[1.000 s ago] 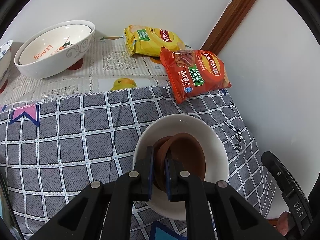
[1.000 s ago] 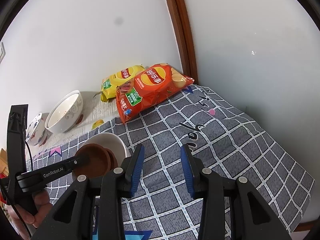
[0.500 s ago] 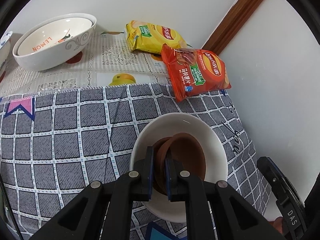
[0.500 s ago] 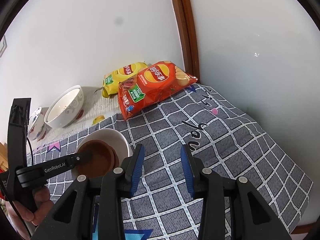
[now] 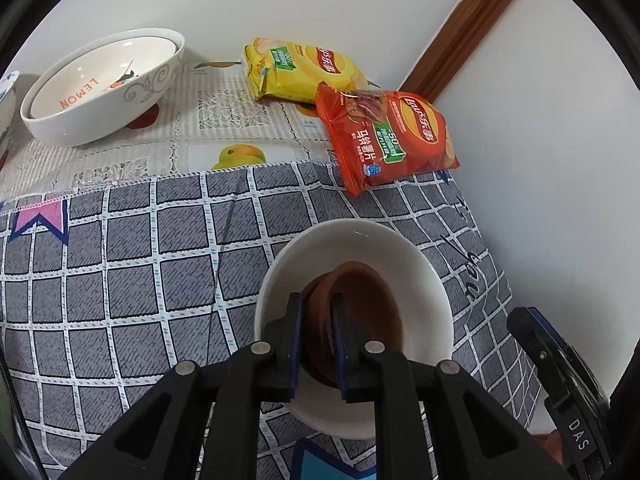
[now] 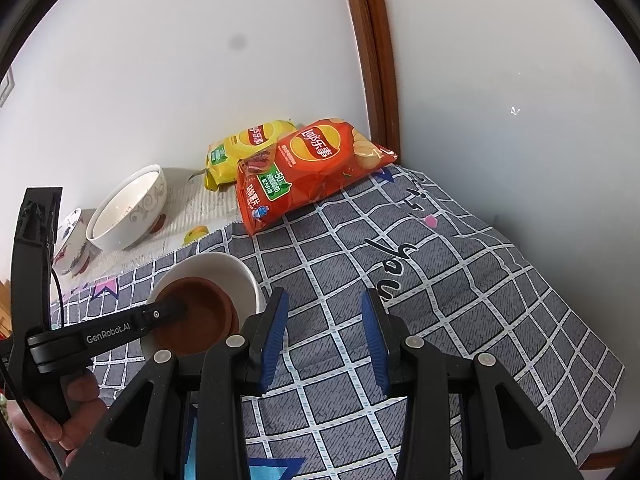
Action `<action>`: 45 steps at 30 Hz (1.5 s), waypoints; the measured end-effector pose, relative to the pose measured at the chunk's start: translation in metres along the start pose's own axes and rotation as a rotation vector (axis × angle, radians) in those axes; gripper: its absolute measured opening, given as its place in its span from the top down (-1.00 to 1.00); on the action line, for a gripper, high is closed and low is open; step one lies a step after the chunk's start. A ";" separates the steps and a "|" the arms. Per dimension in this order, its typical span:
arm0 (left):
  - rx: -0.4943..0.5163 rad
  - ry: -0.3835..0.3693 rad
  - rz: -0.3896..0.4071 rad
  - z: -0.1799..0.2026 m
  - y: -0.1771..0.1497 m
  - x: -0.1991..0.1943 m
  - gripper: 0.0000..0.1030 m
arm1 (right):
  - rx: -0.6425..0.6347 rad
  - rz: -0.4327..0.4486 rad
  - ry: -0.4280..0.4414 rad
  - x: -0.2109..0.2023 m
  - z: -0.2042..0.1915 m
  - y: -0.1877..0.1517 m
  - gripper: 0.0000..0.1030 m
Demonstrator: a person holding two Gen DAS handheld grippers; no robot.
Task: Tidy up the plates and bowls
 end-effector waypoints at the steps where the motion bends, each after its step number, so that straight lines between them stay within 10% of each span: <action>1: 0.005 0.003 -0.004 0.001 -0.001 0.000 0.71 | -0.003 0.000 -0.001 0.000 -0.001 0.000 0.26; 18: 0.102 0.108 0.109 0.001 0.013 -0.053 0.49 | -0.022 -0.023 0.006 0.009 -0.004 -0.007 0.07; 35: 0.118 0.121 0.020 -0.016 0.013 -0.038 0.33 | 0.027 -0.088 0.124 0.011 -0.037 0.006 0.08; 45: 0.131 0.147 0.026 -0.016 0.012 -0.038 0.33 | -0.039 -0.097 0.051 -0.022 -0.034 0.036 0.08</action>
Point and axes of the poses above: each gripper's, at about its wrist camera, not at the fingertips, and x roughly the way its jaws point, z to its right, y to its top, the point moved 8 cm from there along x, roughly the way its jaws point, and after that the axes turned 3 degrees about -z, right-handed, at the moved point
